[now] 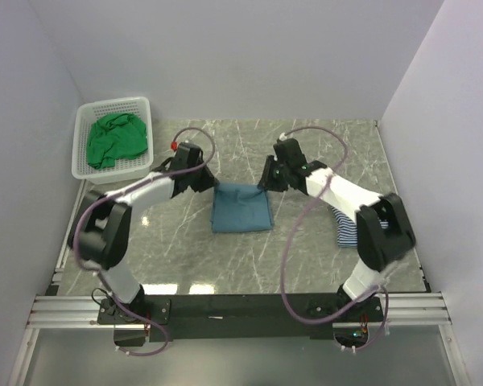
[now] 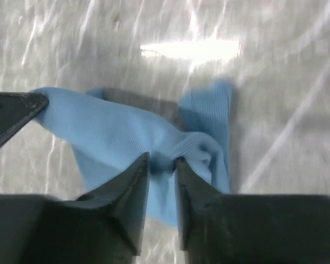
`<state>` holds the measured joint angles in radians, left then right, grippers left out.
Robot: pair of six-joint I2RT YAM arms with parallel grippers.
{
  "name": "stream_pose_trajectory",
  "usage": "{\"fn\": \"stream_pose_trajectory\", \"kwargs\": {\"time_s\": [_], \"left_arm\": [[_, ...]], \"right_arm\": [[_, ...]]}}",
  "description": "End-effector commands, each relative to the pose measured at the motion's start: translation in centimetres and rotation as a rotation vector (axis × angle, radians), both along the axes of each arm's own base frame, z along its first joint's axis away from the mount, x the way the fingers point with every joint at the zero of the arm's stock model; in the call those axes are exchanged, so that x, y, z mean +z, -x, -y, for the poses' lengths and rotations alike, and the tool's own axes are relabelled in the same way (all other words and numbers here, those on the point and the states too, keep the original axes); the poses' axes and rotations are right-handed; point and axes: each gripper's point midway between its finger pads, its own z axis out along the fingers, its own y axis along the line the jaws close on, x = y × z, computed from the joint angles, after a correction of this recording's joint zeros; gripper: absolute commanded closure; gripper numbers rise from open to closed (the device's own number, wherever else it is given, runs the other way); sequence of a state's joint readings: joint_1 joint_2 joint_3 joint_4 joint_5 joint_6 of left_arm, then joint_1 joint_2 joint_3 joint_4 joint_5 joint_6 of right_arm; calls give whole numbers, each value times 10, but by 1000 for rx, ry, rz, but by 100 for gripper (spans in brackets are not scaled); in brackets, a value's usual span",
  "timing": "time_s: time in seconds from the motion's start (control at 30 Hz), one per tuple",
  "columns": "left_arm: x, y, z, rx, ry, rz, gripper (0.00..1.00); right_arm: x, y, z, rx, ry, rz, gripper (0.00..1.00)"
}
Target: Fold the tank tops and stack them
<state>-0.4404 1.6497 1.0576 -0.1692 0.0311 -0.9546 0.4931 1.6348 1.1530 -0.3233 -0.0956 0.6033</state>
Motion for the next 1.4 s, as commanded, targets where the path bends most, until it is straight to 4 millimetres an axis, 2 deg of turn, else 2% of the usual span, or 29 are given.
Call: {"fn": "stream_pose_trajectory", "kwargs": {"time_s": [0.0,0.03,0.07,0.1,0.13,0.17,0.2,0.23,0.3,0.33,0.37,0.4,0.43,0.47,0.53,0.57,0.6,0.63,0.67,0.7,0.9,1.0,1.17,1.37], "left_arm": [[18,-51,9,-60,35,103,68],[12,-58,8,-63,22,100,61],[22,-68,7,-56,31,123,53],[24,-71,3,-48,29,125,45],[37,-72,-1,-38,29,150,38],[45,-76,-9,1,5,169,35],[49,-74,-16,21,-16,173,36],[62,-67,-22,42,-28,179,37],[59,-54,-29,63,-59,164,40],[62,-43,-31,71,-71,152,44],[54,-29,-24,51,-91,139,49],[52,-25,-24,59,-128,153,50],[55,-19,-19,53,-137,174,53],[45,-9,-10,31,-152,161,60],[30,-5,-1,6,-136,132,65],[26,-6,3,-5,-120,130,73],[23,-6,7,-10,-106,122,75],[15,-6,11,-24,-99,108,76],[13,-8,15,-33,-83,117,77],[4,-10,18,-36,-85,98,78],[-5,-27,27,-45,-51,108,82],[-10,-36,21,-20,-49,100,82],[-37,-41,8,6,-93,36,83],[-73,-36,-8,44,-139,-64,85]], "right_arm": [[2,-35,-5,43,-8,30,58],[5,-47,1,21,-7,39,55],[-5,-51,10,1,31,19,53],[-2,-56,15,-14,49,25,50],[5,-60,22,-33,64,43,50],[7,-59,31,-57,102,48,49],[11,-57,34,-61,109,58,48],[17,-48,38,-64,110,66,48],[17,-36,41,-60,113,68,48],[13,-23,44,-57,122,62,48],[13,-15,39,-41,117,72,48],[3,-5,41,-36,124,57,48],[10,-2,38,-32,107,81,48],[11,-5,33,-29,78,99,48],[7,-5,23,-14,48,75,48],[6,-5,18,-8,40,60,49],[8,-9,11,2,26,63,51],[1,-10,5,18,16,38,52],[0,-11,0,22,1,33,52],[-1,-13,-4,27,-18,29,52],[-18,-28,-29,44,-118,-18,55],[-22,-37,-29,25,-156,-36,55],[-42,-45,-20,-14,-186,-104,59],[-69,-40,1,-74,-218,-184,61]]}}
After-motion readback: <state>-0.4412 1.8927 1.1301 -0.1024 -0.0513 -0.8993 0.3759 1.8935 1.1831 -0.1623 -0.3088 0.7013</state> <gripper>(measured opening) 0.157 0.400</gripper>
